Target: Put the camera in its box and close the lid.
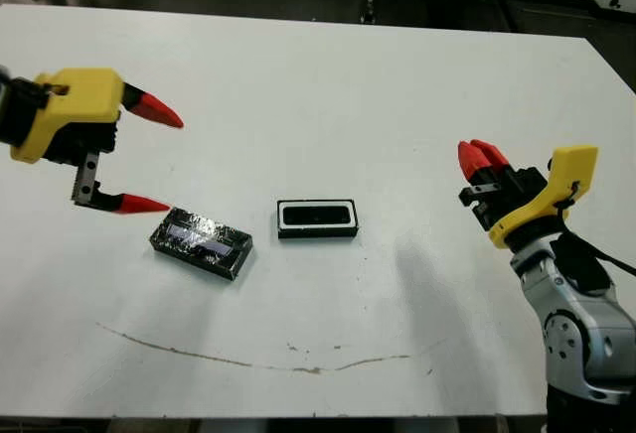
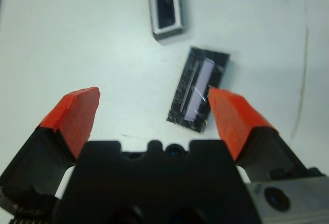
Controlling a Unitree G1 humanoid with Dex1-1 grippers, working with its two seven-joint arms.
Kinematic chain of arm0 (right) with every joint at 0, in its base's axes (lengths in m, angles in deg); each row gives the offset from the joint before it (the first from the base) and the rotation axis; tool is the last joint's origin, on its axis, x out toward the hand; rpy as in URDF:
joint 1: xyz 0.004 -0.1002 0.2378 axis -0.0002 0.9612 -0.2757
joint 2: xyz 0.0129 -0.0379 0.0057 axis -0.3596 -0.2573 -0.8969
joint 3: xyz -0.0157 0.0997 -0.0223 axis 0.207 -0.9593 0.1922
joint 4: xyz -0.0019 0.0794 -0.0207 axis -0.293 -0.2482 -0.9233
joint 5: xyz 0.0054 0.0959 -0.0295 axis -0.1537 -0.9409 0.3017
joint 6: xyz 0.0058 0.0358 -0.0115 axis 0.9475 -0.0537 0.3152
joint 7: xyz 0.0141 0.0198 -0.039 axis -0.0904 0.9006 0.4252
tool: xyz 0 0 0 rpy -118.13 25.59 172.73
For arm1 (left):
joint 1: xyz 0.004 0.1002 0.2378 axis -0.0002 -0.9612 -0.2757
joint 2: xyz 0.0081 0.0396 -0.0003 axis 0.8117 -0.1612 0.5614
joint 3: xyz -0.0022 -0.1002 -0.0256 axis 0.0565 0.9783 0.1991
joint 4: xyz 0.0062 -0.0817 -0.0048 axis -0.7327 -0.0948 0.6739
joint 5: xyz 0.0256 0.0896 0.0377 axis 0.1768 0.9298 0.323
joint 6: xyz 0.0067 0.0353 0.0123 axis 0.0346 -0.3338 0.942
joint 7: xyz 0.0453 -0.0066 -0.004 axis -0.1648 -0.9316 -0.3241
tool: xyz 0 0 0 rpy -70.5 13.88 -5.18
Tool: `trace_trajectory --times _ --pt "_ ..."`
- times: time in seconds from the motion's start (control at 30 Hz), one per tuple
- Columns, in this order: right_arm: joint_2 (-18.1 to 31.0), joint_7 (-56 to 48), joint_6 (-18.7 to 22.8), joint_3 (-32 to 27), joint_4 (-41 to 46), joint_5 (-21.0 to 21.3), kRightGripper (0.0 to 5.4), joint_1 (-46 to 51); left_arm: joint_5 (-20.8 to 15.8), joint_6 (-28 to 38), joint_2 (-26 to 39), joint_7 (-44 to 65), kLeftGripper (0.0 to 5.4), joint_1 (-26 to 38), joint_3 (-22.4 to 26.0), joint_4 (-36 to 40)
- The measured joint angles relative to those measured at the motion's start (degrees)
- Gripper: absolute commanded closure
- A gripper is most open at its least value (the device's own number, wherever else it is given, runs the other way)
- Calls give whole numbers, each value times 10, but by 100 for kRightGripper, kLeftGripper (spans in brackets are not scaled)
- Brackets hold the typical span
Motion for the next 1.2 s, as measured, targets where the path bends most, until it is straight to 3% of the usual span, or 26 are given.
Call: trace_trajectory --times 0.17,0.33,0.57,0.8,0.93,1.2 --pt "0 7 0 4 0 -1 540 6 -61 79 -23 5 0 37 -84 -99" --pt "-2 18 4 11 0 -1 540 8 -113 116 -30 6 0 62 -153 -140" --pt "-7 36 11 16 3 -1 540 13 -130 124 -39 8 0 96 -264 -158" --pt "-8 43 15 19 9 -3 540 13 -162 100 -48 8 0 100 -322 -191" --pt "-8 44 17 19 10 -7 540 13 -198 69 -48 8 0 100 -348 -197" --pt "-8 46 22 19 11 -10 540 14 -185 17 -48 8 0 98 -354 -195"
